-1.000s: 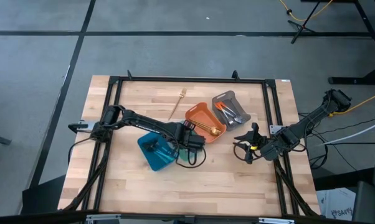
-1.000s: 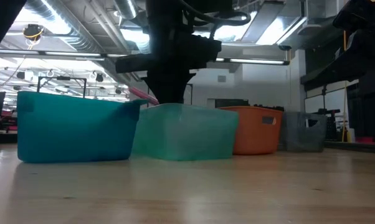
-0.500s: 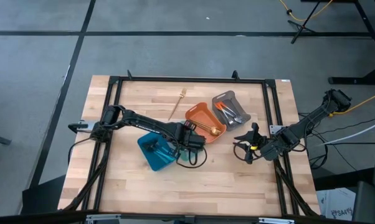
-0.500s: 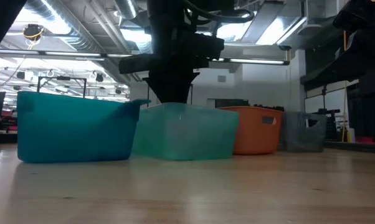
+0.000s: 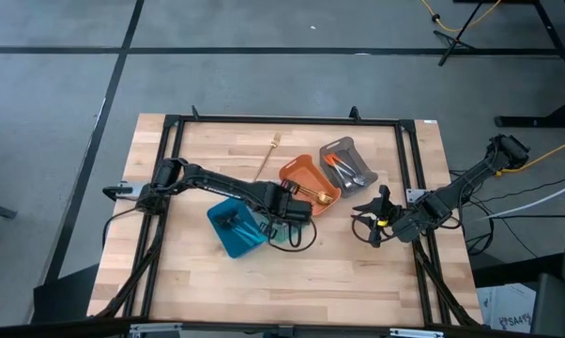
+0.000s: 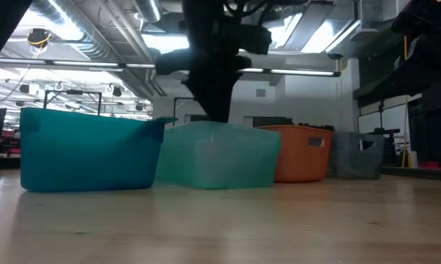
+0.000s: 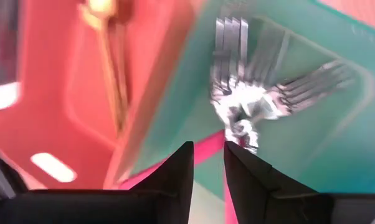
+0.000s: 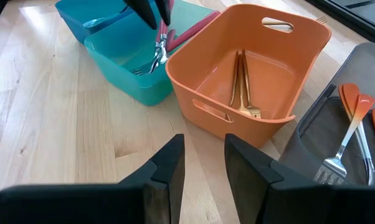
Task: Sort silverware by color (type)
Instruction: Put the gold fork into the orange bin
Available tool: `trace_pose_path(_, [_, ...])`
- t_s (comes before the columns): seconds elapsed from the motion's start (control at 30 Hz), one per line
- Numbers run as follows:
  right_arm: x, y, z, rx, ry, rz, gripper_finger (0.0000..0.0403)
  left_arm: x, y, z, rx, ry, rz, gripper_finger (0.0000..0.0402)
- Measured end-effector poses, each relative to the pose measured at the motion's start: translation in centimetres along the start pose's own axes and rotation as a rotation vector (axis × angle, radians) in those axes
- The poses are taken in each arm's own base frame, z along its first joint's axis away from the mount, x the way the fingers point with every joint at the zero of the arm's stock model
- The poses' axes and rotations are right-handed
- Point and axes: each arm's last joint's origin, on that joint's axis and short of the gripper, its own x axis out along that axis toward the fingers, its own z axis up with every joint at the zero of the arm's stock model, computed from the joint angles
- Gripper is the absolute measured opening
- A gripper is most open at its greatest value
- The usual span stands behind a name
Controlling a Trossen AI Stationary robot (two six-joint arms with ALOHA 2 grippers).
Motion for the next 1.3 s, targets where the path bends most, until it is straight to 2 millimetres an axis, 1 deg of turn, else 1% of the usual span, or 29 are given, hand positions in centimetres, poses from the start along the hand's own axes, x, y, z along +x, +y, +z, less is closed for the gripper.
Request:
trace_pose_path(0.17, [0.0,0.0,0.0,0.000,0.000,0.000,0.0106,-1.1,2.1,0.1,-0.052,-0.025,0.018,0.0082])
trace_pose_path(0.3, [0.0,0.0,0.0,0.000,0.000,0.000,0.0106,-1.9,4.5,-0.2,-0.158,-0.052,0.038,0.0082])
trace_pose_path(0.47, [0.0,0.0,0.0,0.000,0.000,0.000,0.0106,-2.7,8.4,-1.5,-0.312,-0.048,0.062,0.0082])
trace_pose_path(0.6, [0.0,0.0,0.0,0.000,0.000,0.000,0.0106,-2.9,11.8,-3.3,-0.463,-0.043,0.084,0.0081])
trace_pose_path(0.83, [0.0,0.0,0.0,0.000,0.000,0.000,0.0106,-1.4,17.0,-7.6,-0.703,0.007,0.115,0.0081])
trace_pose_path(0.97, [0.0,0.0,0.0,0.000,0.000,0.000,0.0106,-0.7,19.4,-10.1,-0.802,0.034,0.134,0.0081])
trace_pose_path(1.13, [0.0,0.0,0.0,0.000,-0.009,-0.012,0.0106,0.3,21.3,-12.4,-0.970,0.044,0.158,0.0081])
trace_pose_path(1.3, [0.0,-0.1,0.1,-0.001,-0.024,-0.035,0.0106,2.0,22.0,-14.1,-1.087,0.068,0.163,0.0081])
